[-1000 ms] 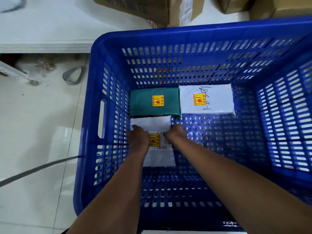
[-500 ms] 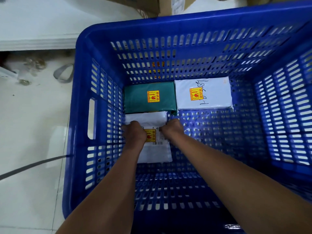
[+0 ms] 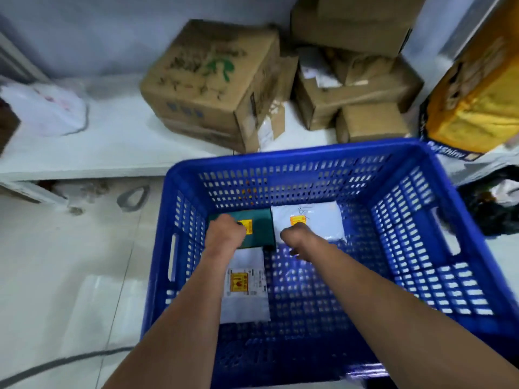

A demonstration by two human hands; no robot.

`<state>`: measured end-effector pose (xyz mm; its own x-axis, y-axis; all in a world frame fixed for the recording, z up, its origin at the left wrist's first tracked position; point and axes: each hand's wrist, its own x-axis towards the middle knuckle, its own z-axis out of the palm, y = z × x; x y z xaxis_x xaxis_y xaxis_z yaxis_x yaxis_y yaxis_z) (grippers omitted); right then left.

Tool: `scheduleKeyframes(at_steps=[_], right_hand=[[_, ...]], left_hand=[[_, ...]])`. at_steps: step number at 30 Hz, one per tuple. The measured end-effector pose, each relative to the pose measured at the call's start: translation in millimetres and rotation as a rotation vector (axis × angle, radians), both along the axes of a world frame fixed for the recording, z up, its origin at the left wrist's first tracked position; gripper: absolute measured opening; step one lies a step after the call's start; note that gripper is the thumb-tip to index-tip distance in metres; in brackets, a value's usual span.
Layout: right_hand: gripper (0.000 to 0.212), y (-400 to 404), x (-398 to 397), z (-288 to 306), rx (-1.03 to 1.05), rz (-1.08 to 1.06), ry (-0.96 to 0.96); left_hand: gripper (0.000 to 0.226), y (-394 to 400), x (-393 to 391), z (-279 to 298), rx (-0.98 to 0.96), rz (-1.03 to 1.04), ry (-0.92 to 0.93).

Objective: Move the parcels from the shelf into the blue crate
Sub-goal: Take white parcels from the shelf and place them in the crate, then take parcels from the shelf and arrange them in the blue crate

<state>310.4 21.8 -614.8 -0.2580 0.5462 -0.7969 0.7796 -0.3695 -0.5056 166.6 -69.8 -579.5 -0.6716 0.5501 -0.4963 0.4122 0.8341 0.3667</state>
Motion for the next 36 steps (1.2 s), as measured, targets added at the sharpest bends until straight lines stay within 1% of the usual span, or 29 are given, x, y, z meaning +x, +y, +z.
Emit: scheduleKeyframes(at_steps=[2, 4, 6, 7, 8, 9, 10, 11, 12, 15, 18, 20, 21, 23, 26, 29, 32, 36], right_hand=[[0.023, 16.1, -5.2, 48.6, 0.072, 0.069, 0.022], [0.034, 23.5, -11.0, 110.4, 0.170, 0.128, 0.070], [0.036, 25.5, -16.8, 165.7, 0.267, 0.161, 0.100], [0.033, 23.9, -20.1, 186.7, 0.291, 0.162, 0.115], [0.024, 21.6, -22.0, 214.9, 0.317, 0.147, 0.122], [0.010, 15.9, -22.6, 240.9, 0.323, 0.127, 0.128], [0.009, 13.3, -24.0, 266.4, 0.351, 0.133, 0.146], [0.018, 10.1, -25.9, 286.8, 0.358, 0.145, 0.165], [0.021, 7.2, -27.0, 306.5, 0.372, 0.168, 0.180], [0.009, -4.0, -31.0, 376.9, 0.389, 0.109, 0.252], [0.011, -6.5, -39.9, 433.1, 0.453, 0.021, 0.355], [0.006, -7.7, -46.3, 470.2, 0.504, -0.034, 0.402], [0.007, -8.3, -47.6, 486.9, 0.533, -0.067, 0.408], [0.010, -5.0, -51.2, 517.6, 0.587, -0.109, 0.424], [0.020, 7.5, -52.2, 543.2, 0.673, -0.176, 0.408], [0.021, 17.2, -53.8, 558.2, 0.848, -0.186, 0.347], [0.035, 32.0, -59.6, 563.2, 1.064, -0.103, 0.239], [0.039, 44.8, -69.0, 567.2, 1.129, 0.020, 0.142]], left_hand=[[0.016, 10.2, -5.1, 41.5, 0.011, -0.041, 0.056], [0.022, 16.0, -12.4, 91.5, 0.051, -0.037, 0.099], [0.020, 17.7, -19.8, 143.9, 0.114, -0.036, 0.161], [0.018, 17.2, -22.2, 167.0, 0.137, -0.030, 0.198], [0.018, 14.9, -25.3, 195.2, 0.171, -0.016, 0.235], [0.022, 12.9, -27.7, 218.2, 0.198, -0.005, 0.265], [0.027, 8.8, -30.8, 246.4, 0.222, 0.000, 0.305], [0.031, 6.0, -34.2, 269.7, 0.235, -0.005, 0.341], [0.032, 3.4, -38.5, 291.4, 0.244, -0.006, 0.370], [0.029, -11.6, -53.2, 363.9, 0.297, -0.012, 0.471], [0.031, -25.0, -66.0, 424.8, 0.344, -0.016, 0.546], [0.031, -34.3, -75.9, 461.4, 0.362, 0.017, 0.581], [0.030, -39.0, -80.9, 476.6, 0.373, 0.041, 0.593], [0.026, -45.7, -93.2, 502.4, 0.395, 0.086, 0.615], [0.023, -40.6, -99.8, 520.3, 0.409, 0.114, 0.613], [0.023, -18.0, -90.6, 530.3, 0.428, 0.086, 0.579], [0.025, 15.8, -77.5, 538.2, 0.459, 0.039, 0.499], [0.026, 59.1, -56.8, 541.5, 0.516, 0.019, 0.390]])
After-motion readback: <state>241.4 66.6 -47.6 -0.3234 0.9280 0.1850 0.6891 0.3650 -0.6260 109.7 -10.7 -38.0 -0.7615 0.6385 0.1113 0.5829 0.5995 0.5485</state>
